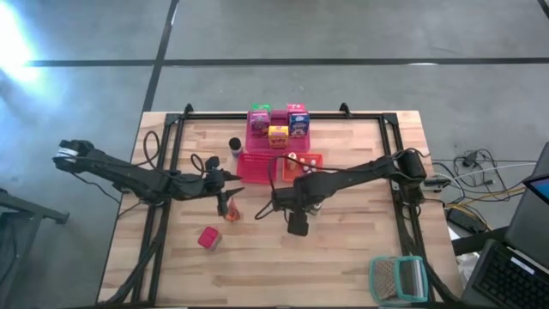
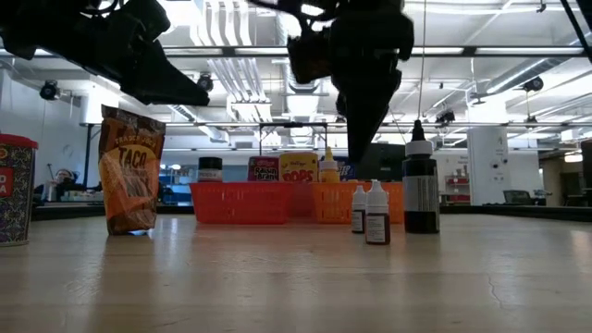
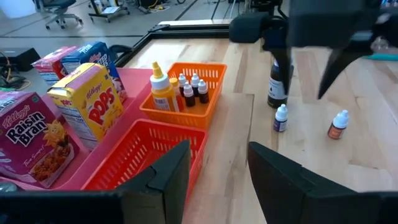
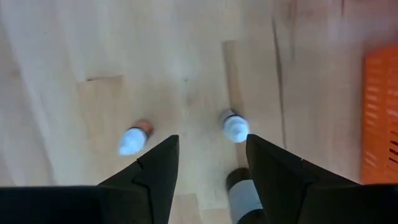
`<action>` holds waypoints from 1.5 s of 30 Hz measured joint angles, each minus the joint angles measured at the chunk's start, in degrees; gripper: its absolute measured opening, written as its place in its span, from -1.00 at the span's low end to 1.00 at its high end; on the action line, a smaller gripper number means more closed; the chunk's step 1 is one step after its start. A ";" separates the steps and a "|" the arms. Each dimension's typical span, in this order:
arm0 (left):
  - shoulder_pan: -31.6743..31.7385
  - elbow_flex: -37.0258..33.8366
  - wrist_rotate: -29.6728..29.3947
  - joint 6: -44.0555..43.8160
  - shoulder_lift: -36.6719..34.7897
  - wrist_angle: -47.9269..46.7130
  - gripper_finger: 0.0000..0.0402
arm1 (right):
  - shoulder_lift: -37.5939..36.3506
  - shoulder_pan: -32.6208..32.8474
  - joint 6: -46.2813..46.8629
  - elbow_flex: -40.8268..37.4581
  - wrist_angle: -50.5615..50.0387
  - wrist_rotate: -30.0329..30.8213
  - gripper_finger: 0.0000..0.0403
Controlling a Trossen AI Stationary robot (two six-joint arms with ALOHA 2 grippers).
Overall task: Pick & Place Kitchen Items
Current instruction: Put the small violet food coloring bottle into the orange bin
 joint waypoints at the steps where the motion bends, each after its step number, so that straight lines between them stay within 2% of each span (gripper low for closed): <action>1: 0.00 0.00 0.00 0.00 0.00 0.00 -0.16 | 0.32 -0.20 -0.25 0.00 0.00 0.02 -0.12; 8: 0.00 0.00 0.02 -0.09 0.02 0.00 -0.16 | 1.55 -1.48 -1.27 0.00 0.11 -0.07 -0.16; 23: -0.01 0.00 0.02 -0.15 0.04 -0.55 -0.16 | 1.74 -2.32 -1.57 -0.99 -1.09 -0.04 -0.03; 34: 0.00 0.00 0.02 -0.15 0.04 -0.71 -0.16 | 1.72 -2.67 -1.47 -4.03 2.65 -0.02 -0.15; 45: 0.00 0.00 0.02 -0.15 0.04 -0.72 -0.16 | 1.72 -2.73 -1.37 -6.82 6.60 0.02 -0.16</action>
